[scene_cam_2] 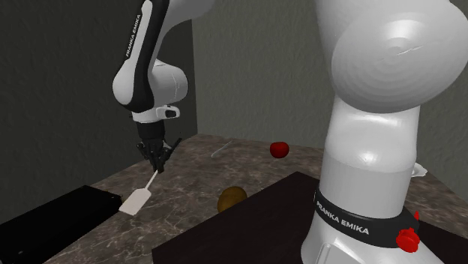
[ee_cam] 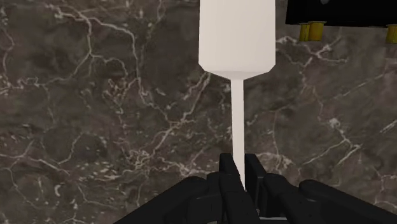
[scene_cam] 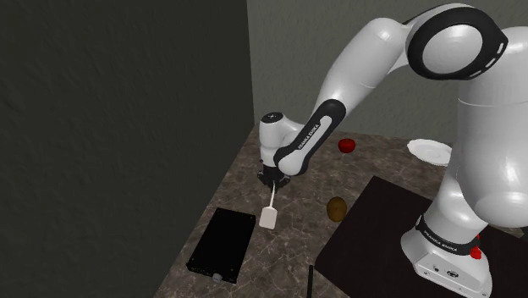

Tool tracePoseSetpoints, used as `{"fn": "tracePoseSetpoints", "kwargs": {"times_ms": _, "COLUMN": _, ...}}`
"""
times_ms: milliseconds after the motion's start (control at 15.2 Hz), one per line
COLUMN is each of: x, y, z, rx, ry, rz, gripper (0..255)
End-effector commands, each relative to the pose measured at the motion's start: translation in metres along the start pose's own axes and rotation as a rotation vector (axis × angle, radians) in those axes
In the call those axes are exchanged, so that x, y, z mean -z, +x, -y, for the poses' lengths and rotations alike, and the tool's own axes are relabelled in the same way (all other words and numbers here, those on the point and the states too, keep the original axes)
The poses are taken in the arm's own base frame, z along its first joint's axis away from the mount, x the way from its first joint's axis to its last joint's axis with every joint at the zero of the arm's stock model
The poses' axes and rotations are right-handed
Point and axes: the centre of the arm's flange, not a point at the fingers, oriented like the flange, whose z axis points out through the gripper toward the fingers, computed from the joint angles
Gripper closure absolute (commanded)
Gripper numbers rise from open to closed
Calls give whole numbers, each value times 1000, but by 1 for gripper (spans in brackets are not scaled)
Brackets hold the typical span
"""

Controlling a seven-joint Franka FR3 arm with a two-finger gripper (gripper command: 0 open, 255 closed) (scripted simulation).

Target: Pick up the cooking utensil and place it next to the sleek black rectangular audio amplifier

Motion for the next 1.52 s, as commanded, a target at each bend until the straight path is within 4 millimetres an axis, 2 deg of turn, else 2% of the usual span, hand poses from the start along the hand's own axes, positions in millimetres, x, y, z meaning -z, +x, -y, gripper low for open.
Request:
{"fn": "tracePoseSetpoints", "kwargs": {"times_ms": 0, "x": -10, "y": 0, "z": 0, "rx": 0, "ry": 0, "rz": 0, "gripper": 255}}
{"fn": "tracePoseSetpoints", "kwargs": {"times_ms": 726, "x": -69, "y": -4, "z": 0, "rx": 0, "ry": 0, "rz": 0, "gripper": 255}}
{"fn": "tracePoseSetpoints", "kwargs": {"times_ms": 1188, "x": -69, "y": -4, "z": 0, "rx": 0, "ry": 0, "rz": 0, "gripper": 255}}
{"fn": "tracePoseSetpoints", "kwargs": {"times_ms": 1254, "x": -69, "y": -4, "z": 0, "rx": 0, "ry": 0, "rz": 0, "gripper": 0}}
{"fn": "tracePoseSetpoints", "kwargs": {"times_ms": 1452, "x": -69, "y": -4, "z": 0, "rx": 0, "ry": 0, "rz": 0, "gripper": 0}}
